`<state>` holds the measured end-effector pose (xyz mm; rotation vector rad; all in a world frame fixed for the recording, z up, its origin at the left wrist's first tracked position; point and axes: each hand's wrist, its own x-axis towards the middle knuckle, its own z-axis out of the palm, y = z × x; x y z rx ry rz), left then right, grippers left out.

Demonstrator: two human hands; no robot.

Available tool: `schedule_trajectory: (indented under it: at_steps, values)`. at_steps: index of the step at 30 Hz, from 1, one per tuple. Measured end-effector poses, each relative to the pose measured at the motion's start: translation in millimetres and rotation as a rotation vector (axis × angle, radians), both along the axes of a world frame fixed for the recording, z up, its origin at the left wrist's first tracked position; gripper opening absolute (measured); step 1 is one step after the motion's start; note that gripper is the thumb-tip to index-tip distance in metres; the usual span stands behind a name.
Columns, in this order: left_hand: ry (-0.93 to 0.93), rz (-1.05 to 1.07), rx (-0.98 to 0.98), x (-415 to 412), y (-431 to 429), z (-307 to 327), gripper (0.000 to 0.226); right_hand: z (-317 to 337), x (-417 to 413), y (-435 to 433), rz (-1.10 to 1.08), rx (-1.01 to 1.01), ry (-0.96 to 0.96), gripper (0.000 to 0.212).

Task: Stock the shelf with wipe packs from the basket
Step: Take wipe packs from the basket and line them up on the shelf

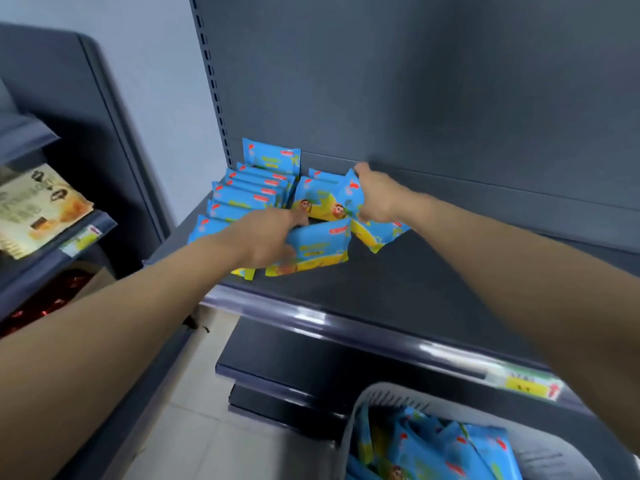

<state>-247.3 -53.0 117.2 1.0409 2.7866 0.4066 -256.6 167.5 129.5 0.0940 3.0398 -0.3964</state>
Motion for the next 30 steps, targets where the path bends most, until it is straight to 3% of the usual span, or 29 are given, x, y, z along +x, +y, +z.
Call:
schedule_trajectory:
  at_steps: [5, 8, 13, 19, 25, 30]
  values:
    - [0.018, -0.064, -0.047, -43.5, -1.2, -11.7, 0.031, -13.9, -57.5, -6.4, 0.079, 0.173, -0.133, 0.03]
    - [0.002, -0.101, -0.021, -60.1, 2.8, -21.1, 0.031, -20.8, -79.8, -9.0, 0.134, 0.17, -0.16, 0.041]
    - [-0.006, -0.124, -0.008, -77.7, 8.7, -29.8, 0.038, -27.0, -106.8, -14.3, 0.167, 0.222, -0.121, 0.028]
    - [0.042, -0.151, -0.064, -92.1, 18.7, -29.9, 0.038, -30.2, -118.3, -13.1, 0.097, 0.27, -0.02, 0.035]
    - [0.118, -0.113, -0.133, -109.1, 34.3, -34.6, 0.045, -30.6, -112.9, 6.6, -0.01, 0.006, 0.053, 0.026]
    - [0.305, -0.09, -0.184, -121.6, 52.0, -40.1, 0.043, -16.7, -89.2, 9.1, -0.075, -0.089, 0.189, 0.023]
